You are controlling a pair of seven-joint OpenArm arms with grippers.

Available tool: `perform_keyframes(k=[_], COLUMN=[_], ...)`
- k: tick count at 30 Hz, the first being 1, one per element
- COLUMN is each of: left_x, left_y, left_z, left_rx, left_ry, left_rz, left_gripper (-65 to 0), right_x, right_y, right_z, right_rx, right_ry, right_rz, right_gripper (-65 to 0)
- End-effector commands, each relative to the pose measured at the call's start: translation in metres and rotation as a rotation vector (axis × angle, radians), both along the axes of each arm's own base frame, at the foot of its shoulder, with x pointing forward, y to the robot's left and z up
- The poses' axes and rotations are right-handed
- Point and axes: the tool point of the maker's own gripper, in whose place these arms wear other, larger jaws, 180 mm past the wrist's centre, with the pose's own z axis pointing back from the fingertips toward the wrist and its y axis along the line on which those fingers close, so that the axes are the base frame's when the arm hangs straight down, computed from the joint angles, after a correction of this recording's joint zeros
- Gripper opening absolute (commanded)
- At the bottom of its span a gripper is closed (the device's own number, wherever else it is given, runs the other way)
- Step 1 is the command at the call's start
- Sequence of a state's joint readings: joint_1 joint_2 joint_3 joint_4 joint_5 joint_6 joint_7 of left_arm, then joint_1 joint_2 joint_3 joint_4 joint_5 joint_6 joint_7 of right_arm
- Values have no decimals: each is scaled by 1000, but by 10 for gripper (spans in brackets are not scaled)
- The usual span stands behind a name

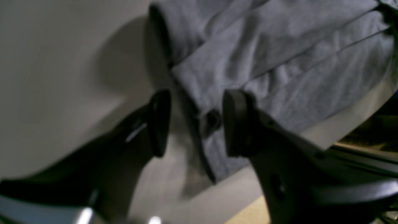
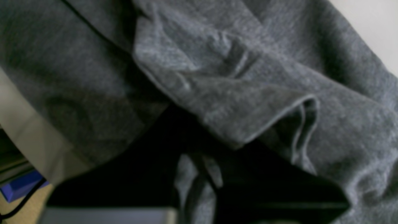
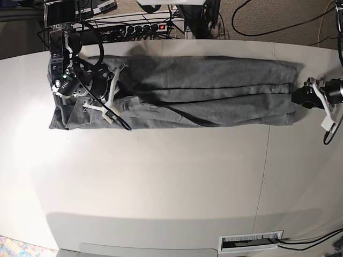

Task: Fold the T-shirt properly
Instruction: 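Regrasp the strip end with the left gripper, then fold the strip end with the left gripper toward the right gripper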

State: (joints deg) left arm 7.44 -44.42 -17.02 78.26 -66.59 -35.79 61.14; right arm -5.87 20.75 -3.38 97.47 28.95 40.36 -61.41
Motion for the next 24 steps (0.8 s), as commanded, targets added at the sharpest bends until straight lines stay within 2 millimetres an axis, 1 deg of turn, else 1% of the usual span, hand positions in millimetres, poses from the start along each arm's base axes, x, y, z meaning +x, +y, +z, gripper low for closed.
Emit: perform_keyframes(k=[1, 5, 8, 10, 13, 17, 20, 24], left_x=[7, 4, 3, 4, 5, 5, 2, 0], left_y=[7, 9, 14, 14, 12, 3, -7, -10], left_z=[12, 8, 3, 4, 6, 2, -9, -27], left_rx=[-9, -93, -125, -154, -181, -203, -208, -144], left_ry=[-30, -10, 3, -11, -21, -22, -11, -6], left_rz=[6, 50, 86, 85, 91, 88, 88, 90], left_gripper=[-349, -349, -349, -349, -349, -349, -349, -349], right_x=[1, 1, 1, 1, 1, 0, 0, -1], right_y=[-13, -13, -12, -13, -13, -13, -13, -15], right_z=[-1, -1, -1, -1, -1, -1, -2, -3], right_rx=[-62, -60, -57, -58, -59, -61, -64, -71], right_ry=[4, 5, 6, 8, 8, 10, 14, 21], right_rz=[-7, -7, -6, -6, -6, -6, -6, -5], right_gripper=[-650, -650, -650, -650, -650, -650, -650, -650])
